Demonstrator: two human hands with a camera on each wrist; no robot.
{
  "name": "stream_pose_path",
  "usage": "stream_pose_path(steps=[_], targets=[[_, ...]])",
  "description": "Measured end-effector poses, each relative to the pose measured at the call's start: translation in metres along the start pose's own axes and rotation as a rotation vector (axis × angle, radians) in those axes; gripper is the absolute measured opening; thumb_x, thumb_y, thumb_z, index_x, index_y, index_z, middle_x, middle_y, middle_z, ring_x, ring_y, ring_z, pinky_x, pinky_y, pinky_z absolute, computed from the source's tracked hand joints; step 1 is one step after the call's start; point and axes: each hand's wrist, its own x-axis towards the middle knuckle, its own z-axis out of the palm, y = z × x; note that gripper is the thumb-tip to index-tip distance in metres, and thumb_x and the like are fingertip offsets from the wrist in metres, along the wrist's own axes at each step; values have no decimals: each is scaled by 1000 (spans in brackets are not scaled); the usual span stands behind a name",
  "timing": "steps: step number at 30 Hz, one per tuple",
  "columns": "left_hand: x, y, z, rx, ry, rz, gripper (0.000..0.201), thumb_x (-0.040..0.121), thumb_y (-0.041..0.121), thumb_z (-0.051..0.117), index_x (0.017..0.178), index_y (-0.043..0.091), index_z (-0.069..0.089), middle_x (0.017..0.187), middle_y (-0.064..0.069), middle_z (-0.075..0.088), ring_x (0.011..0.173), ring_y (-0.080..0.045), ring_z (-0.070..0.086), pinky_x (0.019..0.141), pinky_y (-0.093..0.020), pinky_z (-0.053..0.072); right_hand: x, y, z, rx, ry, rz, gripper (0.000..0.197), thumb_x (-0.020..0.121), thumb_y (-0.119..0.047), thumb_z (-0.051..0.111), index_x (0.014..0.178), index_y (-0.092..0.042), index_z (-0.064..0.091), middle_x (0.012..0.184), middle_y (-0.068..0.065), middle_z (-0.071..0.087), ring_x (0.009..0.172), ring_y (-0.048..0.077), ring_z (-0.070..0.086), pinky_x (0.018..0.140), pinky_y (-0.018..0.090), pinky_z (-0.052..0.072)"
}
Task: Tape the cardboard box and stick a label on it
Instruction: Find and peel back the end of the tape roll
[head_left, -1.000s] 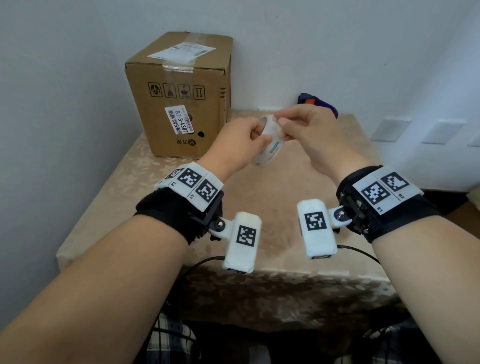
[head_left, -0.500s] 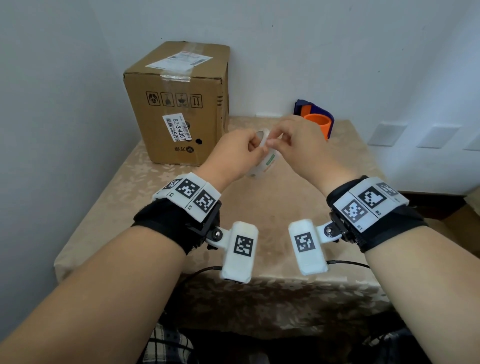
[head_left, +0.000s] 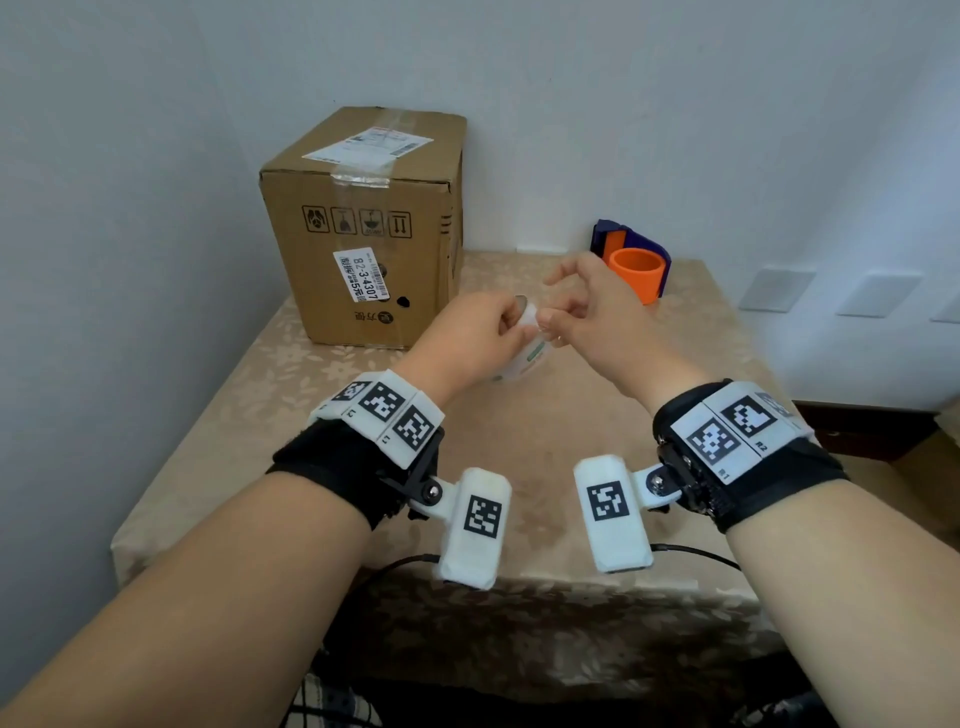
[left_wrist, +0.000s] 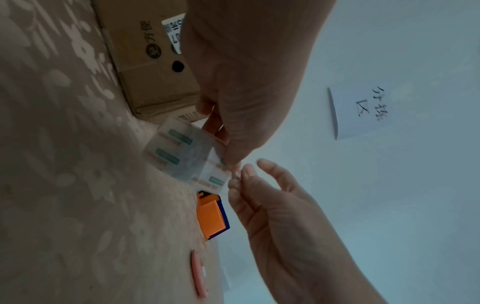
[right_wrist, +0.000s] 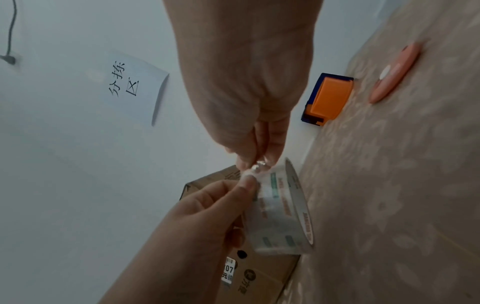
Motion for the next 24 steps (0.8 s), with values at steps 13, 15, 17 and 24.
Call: stream_pose_path(steps=[13, 15, 17, 24], targets=[[55, 9, 0, 297, 17, 171, 22, 92, 25, 47, 74, 15, 41, 65, 4, 42, 67, -25, 46, 60, -31, 30, 17, 3, -29, -31, 20, 103, 11, 86, -7, 63, 91, 2, 65, 96, 20, 69, 91, 30, 65, 86, 38, 53], [64, 9, 1, 327, -16, 190, 22, 92, 24, 46, 74, 14, 40, 70, -1, 47, 68, -28, 49, 60, -31, 31, 25, 6, -33, 84, 6, 143, 17, 84, 1, 63, 101, 2, 62, 91, 21, 68, 84, 29, 66, 85, 36, 56], [73, 8, 5, 330, -33, 211, 21, 92, 25, 46, 75, 13, 41, 70, 0, 46, 69, -29, 51, 60, -31, 31, 34, 12, -37, 188, -23, 204, 33, 83, 4, 62, 115, -3, 55, 85, 12, 63, 78, 22, 65, 76, 26, 56], [98, 3, 17, 353, -22, 227, 19, 92, 27, 48, 78, 14, 47, 76, 2, 50, 69, -23, 47, 61, -31, 30, 59, 27, -38, 46, -35, 215, 11, 85, -5, 64, 92, 1, 70, 70, 7, 57, 62, 12, 49, 58, 19, 42]])
